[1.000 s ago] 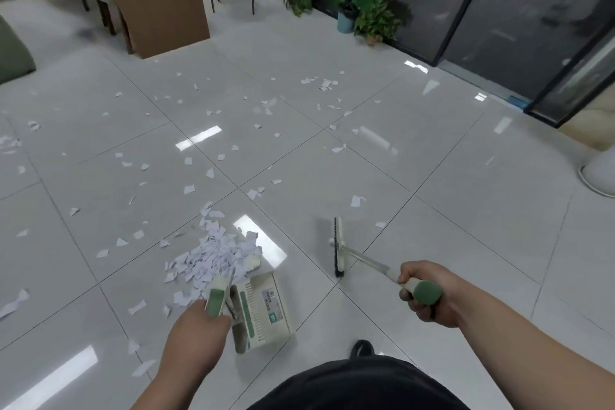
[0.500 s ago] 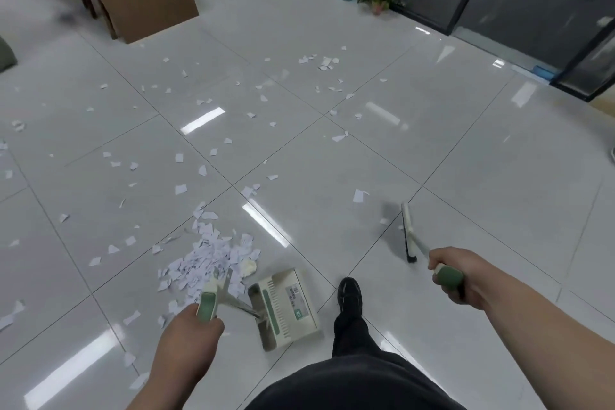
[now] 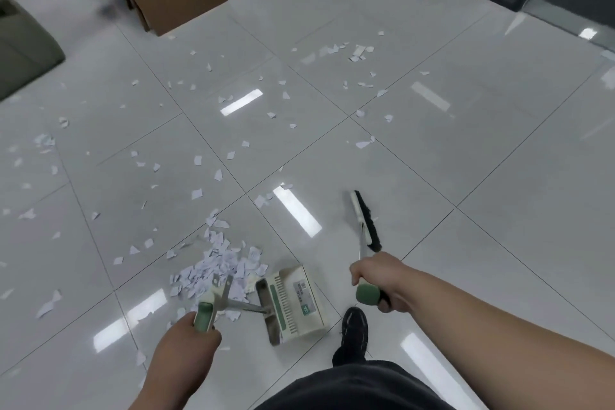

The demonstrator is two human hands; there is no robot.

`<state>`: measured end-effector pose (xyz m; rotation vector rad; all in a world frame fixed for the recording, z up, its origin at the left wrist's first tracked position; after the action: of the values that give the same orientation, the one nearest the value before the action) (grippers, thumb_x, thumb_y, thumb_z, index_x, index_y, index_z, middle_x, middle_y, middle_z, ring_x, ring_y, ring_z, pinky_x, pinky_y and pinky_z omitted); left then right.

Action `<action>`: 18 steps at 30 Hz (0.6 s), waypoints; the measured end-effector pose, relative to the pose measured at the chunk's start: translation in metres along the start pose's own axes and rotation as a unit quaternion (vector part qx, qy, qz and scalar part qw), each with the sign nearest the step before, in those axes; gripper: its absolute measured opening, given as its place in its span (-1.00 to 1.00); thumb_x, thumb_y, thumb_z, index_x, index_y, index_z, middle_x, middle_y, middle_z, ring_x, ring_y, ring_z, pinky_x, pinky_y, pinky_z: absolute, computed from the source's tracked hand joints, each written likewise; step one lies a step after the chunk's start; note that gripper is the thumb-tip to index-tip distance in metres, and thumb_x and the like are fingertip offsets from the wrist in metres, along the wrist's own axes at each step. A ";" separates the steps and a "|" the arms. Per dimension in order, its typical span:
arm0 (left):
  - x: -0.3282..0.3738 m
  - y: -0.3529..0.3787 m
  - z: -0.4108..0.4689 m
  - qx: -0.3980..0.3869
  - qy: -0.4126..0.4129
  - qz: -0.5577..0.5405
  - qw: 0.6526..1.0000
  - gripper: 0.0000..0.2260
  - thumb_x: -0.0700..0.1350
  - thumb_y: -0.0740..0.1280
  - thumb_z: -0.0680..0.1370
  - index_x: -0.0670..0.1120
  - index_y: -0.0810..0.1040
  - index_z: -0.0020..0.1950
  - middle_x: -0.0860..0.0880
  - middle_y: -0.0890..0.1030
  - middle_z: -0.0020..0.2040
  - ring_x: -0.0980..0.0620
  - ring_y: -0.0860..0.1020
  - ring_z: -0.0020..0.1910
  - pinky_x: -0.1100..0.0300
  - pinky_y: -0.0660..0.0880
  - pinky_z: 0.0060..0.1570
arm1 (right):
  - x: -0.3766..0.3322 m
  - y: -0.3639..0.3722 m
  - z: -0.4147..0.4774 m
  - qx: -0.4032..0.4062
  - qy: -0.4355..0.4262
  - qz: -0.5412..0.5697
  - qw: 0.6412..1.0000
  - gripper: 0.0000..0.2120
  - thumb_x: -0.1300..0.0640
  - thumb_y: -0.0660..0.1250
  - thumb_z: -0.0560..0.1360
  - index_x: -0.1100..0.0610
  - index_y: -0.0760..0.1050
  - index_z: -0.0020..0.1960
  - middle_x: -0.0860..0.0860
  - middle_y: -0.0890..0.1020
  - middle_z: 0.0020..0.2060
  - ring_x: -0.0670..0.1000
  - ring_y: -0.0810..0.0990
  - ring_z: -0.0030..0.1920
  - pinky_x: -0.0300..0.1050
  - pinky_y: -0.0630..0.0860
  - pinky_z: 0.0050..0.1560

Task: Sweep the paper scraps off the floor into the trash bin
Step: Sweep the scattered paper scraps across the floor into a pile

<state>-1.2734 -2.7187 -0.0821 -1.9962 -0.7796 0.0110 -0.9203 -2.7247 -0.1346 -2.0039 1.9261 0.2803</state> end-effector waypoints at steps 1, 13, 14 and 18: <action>0.006 0.000 0.001 0.006 -0.001 -0.001 1.000 -0.92 -0.20 0.30 0.48 -0.20 0.50 -0.18 -0.17 0.56 -0.36 -0.16 0.51 -0.38 0.07 0.44 -0.31 | -0.011 0.003 0.001 -0.019 -0.001 -0.001 1.000 -0.84 0.27 0.35 0.37 0.15 0.41 -0.09 0.11 0.40 -0.22 0.05 0.32 -0.39 -0.26 0.24 -0.48; 0.038 0.000 0.017 0.028 -0.013 -0.083 0.996 -0.90 -0.22 0.29 0.44 -0.17 0.40 -0.24 -0.08 0.41 -0.44 -0.10 0.35 -0.44 0.08 0.35 -0.35 | -0.079 -0.031 -0.008 -0.074 -0.008 0.035 0.997 -0.84 0.30 0.32 0.39 0.17 0.49 -0.04 0.14 0.51 -0.42 0.01 0.38 -0.60 -0.29 0.19 -0.46; 0.038 0.000 0.020 0.026 -0.011 -0.084 0.996 -0.89 -0.22 0.29 0.44 -0.15 0.37 -0.26 -0.07 0.40 -0.44 -0.09 0.33 -0.44 0.08 0.33 -0.35 | -0.080 -0.032 -0.010 -0.067 -0.016 0.024 0.997 -0.88 0.32 0.32 0.40 0.18 0.50 -0.08 0.14 0.51 -0.41 0.02 0.39 -0.59 -0.27 0.19 -0.43; 0.034 -0.003 0.033 0.036 -0.014 -0.099 0.994 -0.92 -0.21 0.28 0.44 -0.20 0.42 -0.21 -0.08 0.42 -0.42 -0.11 0.35 -0.43 0.07 0.36 -0.35 | -0.092 -0.030 -0.002 -0.029 -0.043 -0.026 0.998 -0.89 0.32 0.35 0.34 0.19 0.50 -0.14 0.18 0.49 -0.25 0.08 0.40 -0.39 -0.25 0.22 -0.39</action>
<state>-1.2581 -2.6743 -0.0876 -1.8475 -0.9798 -0.0479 -0.8960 -2.6399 -0.0948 -2.0404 1.8302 0.4082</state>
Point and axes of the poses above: each hand's wrist, its own z-axis towards the middle knuckle, its own y-axis out of the palm, x = y × z, the point moved 6 cm from there along z, towards the middle knuckle
